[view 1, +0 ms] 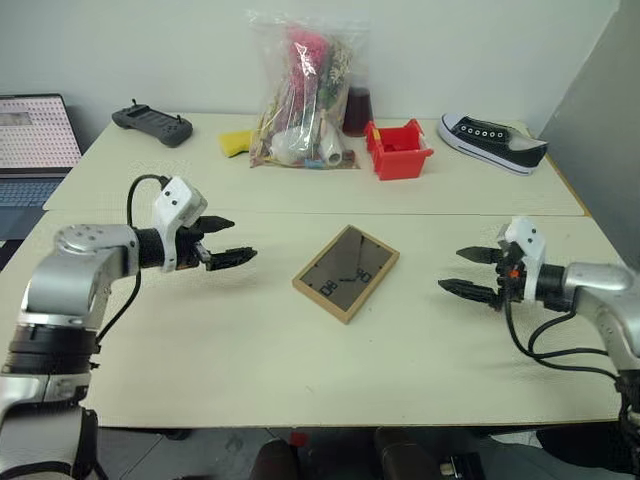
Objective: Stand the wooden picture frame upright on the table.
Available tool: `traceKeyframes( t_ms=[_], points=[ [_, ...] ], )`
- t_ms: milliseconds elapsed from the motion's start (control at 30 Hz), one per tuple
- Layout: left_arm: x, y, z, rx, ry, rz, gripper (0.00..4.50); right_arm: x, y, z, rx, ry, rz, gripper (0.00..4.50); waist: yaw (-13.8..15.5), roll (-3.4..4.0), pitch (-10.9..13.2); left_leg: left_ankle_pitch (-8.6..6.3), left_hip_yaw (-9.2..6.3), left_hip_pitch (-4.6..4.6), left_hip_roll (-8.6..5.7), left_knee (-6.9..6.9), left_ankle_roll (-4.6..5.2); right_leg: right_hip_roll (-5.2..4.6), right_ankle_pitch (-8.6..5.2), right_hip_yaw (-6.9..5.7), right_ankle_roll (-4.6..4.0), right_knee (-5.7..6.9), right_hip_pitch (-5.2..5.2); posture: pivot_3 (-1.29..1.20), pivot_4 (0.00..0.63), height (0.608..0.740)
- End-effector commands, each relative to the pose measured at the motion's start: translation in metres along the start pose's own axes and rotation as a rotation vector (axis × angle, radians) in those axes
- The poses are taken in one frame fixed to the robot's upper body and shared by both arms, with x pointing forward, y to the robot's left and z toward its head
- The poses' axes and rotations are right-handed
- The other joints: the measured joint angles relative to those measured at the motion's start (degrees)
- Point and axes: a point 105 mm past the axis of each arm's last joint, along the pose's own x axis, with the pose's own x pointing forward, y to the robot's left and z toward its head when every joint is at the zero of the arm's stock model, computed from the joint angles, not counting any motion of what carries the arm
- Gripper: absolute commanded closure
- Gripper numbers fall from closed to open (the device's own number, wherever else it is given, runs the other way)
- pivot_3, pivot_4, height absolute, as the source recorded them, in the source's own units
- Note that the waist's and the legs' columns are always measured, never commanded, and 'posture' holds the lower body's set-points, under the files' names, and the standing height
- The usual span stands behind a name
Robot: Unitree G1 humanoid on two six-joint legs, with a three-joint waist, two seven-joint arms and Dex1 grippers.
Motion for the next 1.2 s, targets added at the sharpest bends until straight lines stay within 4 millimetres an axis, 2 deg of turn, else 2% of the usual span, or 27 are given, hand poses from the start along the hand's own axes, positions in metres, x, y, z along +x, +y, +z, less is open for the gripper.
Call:
traceKeyframes(
  t_ms=[33, 200, 300, 333, 500, 633, 767, 900, 1000, 1200],
  points=[
    [0.004, 0.001, -0.002, 0.073, 0.021, -0.007, 0.00, 0.000, -0.002, 0.009, -0.019, -0.022, -0.014, 0.18, 0.00, 0.00, 0.00, 0.00, -0.01, -0.01, 0.00, 0.00, 0.00, 0.00, 0.00, 0.00, 0.00, 0.00, 0.00, 0.00, 0.150, 0.740],
    [0.020, -0.002, 0.003, 0.061, -0.026, -0.006, 0.00, 0.000, -0.002, -0.002, 0.012, -0.016, -0.085, 0.18, 0.44, 0.00, 0.00, -0.02, -0.03, -0.15, 0.01, -0.01, 0.02, -0.01, 0.00, -0.02, -0.01, -0.05, -0.09, 0.00, 0.150, 0.740],
    [0.039, 0.004, -0.003, 0.057, -0.051, 0.069, 0.00, 0.008, 0.004, -0.008, 0.071, -0.041, -0.147, 0.18, 0.96, -0.01, 0.00, -0.01, -0.07, -0.13, 0.02, 0.01, 0.02, -0.01, 0.00, -0.05, -0.01, -0.02, -0.08, 0.00, 0.150, 0.740],
    [0.045, 0.003, -0.002, 0.051, -0.066, 0.075, 0.37, 0.011, 0.005, -0.010, 0.090, -0.049, -0.170, 0.53, 0.99, -0.01, -0.01, -0.01, -0.11, -0.12, 0.02, 0.05, 0.02, 0.00, 0.00, -0.08, -0.01, 0.03, -0.07, 0.00, 0.150, 0.740],
    [0.068, -0.005, -0.009, 0.059, -0.055, 0.067, 1.30, 0.027, 0.008, -0.020, 0.109, -0.037, -0.273, 1.63, 0.92, -0.01, -0.01, -0.01, -0.13, -0.15, -0.01, 0.13, 0.03, -0.01, 0.01, -0.06, -0.02, 0.10, -0.06, 0.00, 0.150, 0.740],
    [0.087, -0.012, -0.012, 0.025, -0.040, 0.058, 2.23, 0.044, 0.008, -0.028, 0.113, -0.008, -0.352, 2.69, 0.96, -0.02, -0.02, 0.00, -0.13, -0.14, -0.01, 0.09, 0.02, 0.00, 0.01, -0.06, -0.02, 0.11, -0.09, 0.00, 0.150, 0.740],
    [0.106, -0.028, -0.015, -0.013, -0.023, -0.009, 3.18, 0.061, 0.005, -0.036, 0.137, 0.008, -0.401, 3.78, 0.95, -0.02, -0.02, 0.00, -0.12, -0.15, -0.02, 0.10, 0.02, 0.00, 0.01, -0.05, -0.02, 0.10, -0.09, 0.00, 0.150, 0.740],
    [0.119, -0.043, -0.019, -0.029, 0.015, -0.066, 3.95, 0.075, 0.001, -0.031, 0.162, -0.006, -0.424, 4.50, 0.89, -0.01, -0.03, 0.00, -0.12, -0.15, -0.02, 0.10, 0.01, 0.00, 0.01, -0.05, -0.02, 0.12, -0.10, 0.00, 0.150, 0.740],
    [0.121, -0.055, -0.023, -0.038, 0.045, -0.122, 4.47, 0.087, 0.002, -0.025, 0.163, -0.015, -0.407, 4.50, 0.75, -0.01, -0.03, 0.01, -0.12, -0.13, -0.02, 0.09, 0.01, 0.00, 0.01, -0.05, -0.02, 0.14, -0.10, 0.00, 0.150, 0.740],
    [0.108, -0.076, -0.035, -0.030, 0.101, -0.194, 4.47, 0.116, 0.021, -0.010, 0.173, -0.047, -0.301, 4.50, 0.63, 0.00, -0.04, 0.02, -0.12, -0.13, 0.02, 0.06, -0.01, 0.02, 0.01, -0.05, -0.02, 0.15, -0.12, 0.00, 0.150, 0.740]
  ],
)
